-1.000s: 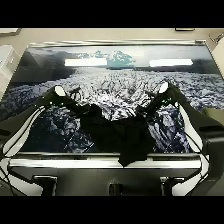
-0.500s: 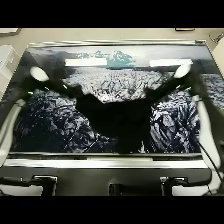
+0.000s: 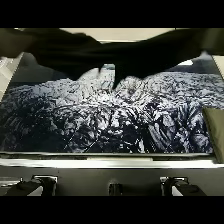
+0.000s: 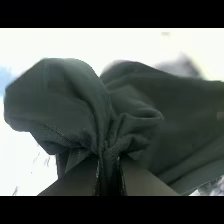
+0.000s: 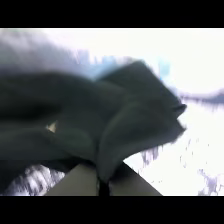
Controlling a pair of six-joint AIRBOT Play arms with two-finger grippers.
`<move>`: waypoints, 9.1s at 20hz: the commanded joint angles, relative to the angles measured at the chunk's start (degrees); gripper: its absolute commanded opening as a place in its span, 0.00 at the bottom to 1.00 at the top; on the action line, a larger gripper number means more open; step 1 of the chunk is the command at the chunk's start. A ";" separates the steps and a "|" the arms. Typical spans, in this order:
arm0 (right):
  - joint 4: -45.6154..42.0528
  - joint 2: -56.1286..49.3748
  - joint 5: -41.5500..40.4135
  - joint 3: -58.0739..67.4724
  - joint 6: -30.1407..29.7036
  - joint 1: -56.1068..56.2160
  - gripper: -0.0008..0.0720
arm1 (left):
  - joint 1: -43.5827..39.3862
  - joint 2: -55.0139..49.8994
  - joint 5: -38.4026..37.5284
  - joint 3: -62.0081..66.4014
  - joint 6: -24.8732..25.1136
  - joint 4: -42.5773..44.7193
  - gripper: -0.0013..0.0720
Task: Fold the clothes and pants, and hang the long-sleeved shirts on hangers.
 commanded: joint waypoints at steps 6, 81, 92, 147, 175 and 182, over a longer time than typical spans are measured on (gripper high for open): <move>-3.30 6.97 23.02 -3.45 9.99 -0.07 0.07 | -5.49 9.27 -14.69 -9.64 -10.25 2.84 0.05; 4.48 10.10 -0.61 8.11 0.52 -7.58 0.07 | 4.63 9.79 6.38 10.14 5.55 -8.44 0.05; 12.28 -32.83 2.32 -11.74 10.43 -7.56 0.07 | 2.47 -23.41 16.70 -30.36 -0.28 -11.34 0.06; 2.32 -30.86 2.21 -48.81 0.17 -11.43 0.77 | 27.02 -28.22 -18.47 -42.29 13.05 -0.28 0.05; -7.30 13.09 -3.56 13.57 -2.51 -10.91 0.06 | 27.08 22.36 10.82 8.50 3.98 -6.56 0.05; -7.26 2.49 18.21 8.98 3.23 -10.88 0.06 | 27.02 14.71 -8.46 -1.92 -0.02 -2.93 0.05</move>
